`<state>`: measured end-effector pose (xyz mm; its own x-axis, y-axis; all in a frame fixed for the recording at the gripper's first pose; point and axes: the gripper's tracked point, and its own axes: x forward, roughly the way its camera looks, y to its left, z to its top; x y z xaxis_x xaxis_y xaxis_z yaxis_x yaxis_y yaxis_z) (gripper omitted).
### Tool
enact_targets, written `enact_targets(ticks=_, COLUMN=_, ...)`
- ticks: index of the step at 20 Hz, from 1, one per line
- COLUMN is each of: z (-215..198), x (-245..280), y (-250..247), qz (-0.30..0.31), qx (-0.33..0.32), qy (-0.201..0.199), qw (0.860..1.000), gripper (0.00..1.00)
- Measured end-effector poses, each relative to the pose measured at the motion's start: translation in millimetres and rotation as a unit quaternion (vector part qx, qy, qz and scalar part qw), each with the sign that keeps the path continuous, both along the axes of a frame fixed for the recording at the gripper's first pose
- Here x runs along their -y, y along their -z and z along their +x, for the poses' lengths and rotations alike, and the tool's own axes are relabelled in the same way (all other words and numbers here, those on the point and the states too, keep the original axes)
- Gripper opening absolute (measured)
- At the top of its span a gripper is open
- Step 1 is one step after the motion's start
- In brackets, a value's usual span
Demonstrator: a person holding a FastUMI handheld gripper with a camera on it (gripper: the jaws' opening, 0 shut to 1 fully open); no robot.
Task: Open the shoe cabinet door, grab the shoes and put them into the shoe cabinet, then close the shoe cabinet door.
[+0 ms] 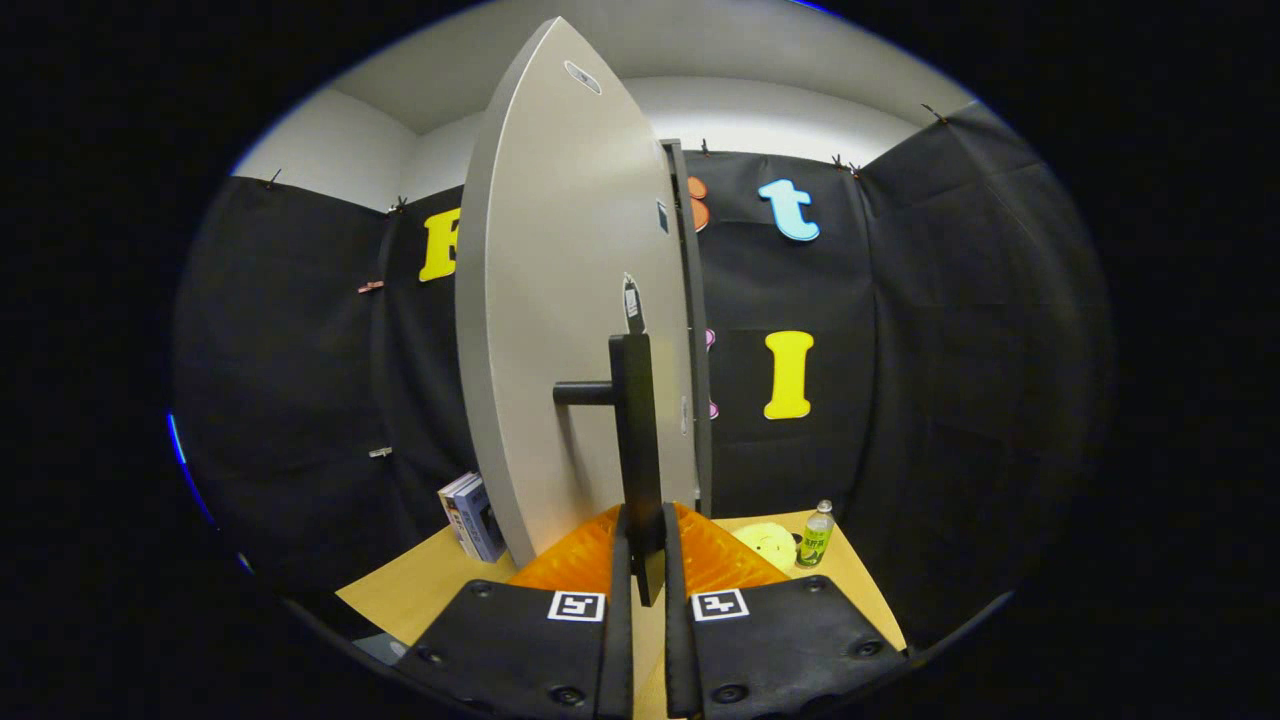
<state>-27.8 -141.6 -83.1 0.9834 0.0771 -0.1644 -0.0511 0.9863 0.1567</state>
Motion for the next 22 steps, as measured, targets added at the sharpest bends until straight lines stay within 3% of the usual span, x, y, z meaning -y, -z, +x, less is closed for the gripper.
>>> enact_targets(ticks=5, z=1, x=36, y=3, qz=0.006, qx=-0.005, qy=0.049, qw=0.999, gripper=0.12)
enact_targets(ticks=14, z=-22, x=59, y=0, qz=0.013, qx=0.002, qy=0.051, qw=0.999, gripper=0.12)
enact_targets(ticks=17, z=-28, x=63, y=4, qz=0.016, qx=-0.005, qy=0.061, qw=0.998, gripper=0.17)
enact_targets(ticks=22, z=-47, x=47, y=3, qz=0.014, qx=-0.001, qy=0.067, qw=0.998, gripper=0.12)
